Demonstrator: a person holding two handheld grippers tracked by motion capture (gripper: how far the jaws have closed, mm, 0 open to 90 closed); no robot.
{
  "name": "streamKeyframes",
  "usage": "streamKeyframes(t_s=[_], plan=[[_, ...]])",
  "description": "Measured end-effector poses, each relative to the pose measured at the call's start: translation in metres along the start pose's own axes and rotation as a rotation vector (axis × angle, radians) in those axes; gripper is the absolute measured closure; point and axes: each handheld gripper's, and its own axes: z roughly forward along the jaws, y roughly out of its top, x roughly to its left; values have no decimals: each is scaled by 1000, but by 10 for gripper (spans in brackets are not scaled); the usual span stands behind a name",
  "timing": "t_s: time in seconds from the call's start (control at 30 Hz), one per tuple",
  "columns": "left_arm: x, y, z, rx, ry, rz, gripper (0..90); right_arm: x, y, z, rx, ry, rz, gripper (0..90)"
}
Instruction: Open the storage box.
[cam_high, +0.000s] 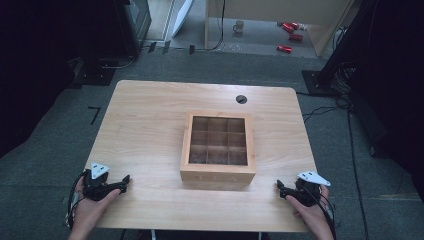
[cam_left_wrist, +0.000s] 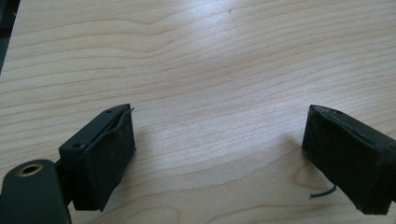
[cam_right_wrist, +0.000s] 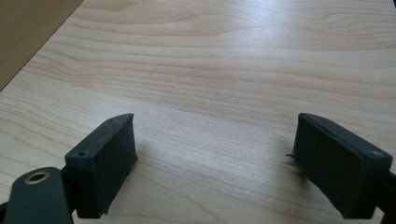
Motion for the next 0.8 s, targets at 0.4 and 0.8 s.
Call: streamKeyframes(t_s=[0.4, 0.8], plan=[[-20, 13, -10, -38, 18, -9, 137, 0, 3, 3, 2, 4, -9, 127], [-55, 31, -24, -105, -107, 2, 141, 0, 3, 3, 2, 5, -11, 127]])
